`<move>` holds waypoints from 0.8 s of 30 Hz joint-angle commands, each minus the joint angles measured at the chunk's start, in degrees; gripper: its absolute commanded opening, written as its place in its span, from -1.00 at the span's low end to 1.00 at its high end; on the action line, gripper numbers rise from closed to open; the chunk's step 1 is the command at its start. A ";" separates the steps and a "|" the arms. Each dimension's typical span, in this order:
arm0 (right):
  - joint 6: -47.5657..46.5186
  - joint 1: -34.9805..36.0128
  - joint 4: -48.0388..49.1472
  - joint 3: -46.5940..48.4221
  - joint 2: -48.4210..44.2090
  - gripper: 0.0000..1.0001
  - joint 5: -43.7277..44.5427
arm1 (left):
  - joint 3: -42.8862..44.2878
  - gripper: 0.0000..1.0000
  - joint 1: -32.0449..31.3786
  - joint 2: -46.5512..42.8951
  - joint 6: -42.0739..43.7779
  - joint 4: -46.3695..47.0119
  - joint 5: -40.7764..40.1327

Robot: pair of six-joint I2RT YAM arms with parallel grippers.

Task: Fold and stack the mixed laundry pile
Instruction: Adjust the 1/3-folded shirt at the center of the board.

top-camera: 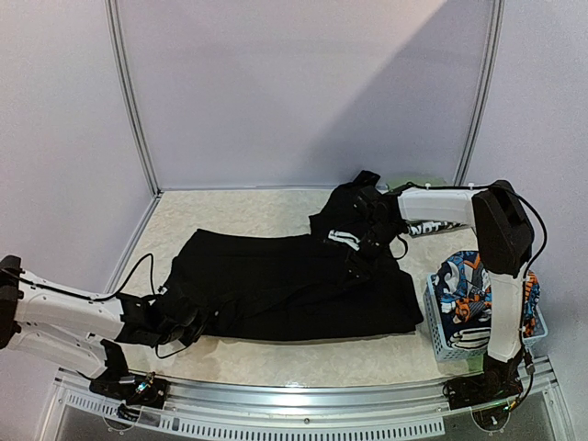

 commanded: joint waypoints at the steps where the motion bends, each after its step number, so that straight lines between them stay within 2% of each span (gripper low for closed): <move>1: -0.03 0.45 0.43 -0.68 -2.26 0.14 -0.88 | -1.44 -0.27 1.31 1.29 1.22 4.26 0.29; 5: 0.07 0.48 0.19 -0.71 -2.28 0.14 -0.85 | 0.02 -0.70 1.88 0.13 5.19 5.52 -1.25; 8: -0.01 0.51 0.24 -1.15 -2.49 0.14 -0.57 | 2.59 -1.00 2.53 -2.51 10.45 -0.26 -3.65; 16: -1.34 0.35 0.41 -3.14 -3.77 0.13 0.57 | 12.20 -1.00 8.38 -12.50 30.92 -14.54 -6.05; 19: -1.43 0.43 0.43 -3.30 -3.61 0.14 0.99 | 14.47 -1.00 13.16 -14.59 38.06 -16.36 -2.25; 24: -1.36 0.35 0.43 -3.60 -3.96 0.13 0.91 | 15.11 -1.00 19.16 -17.79 43.35 -19.16 4.36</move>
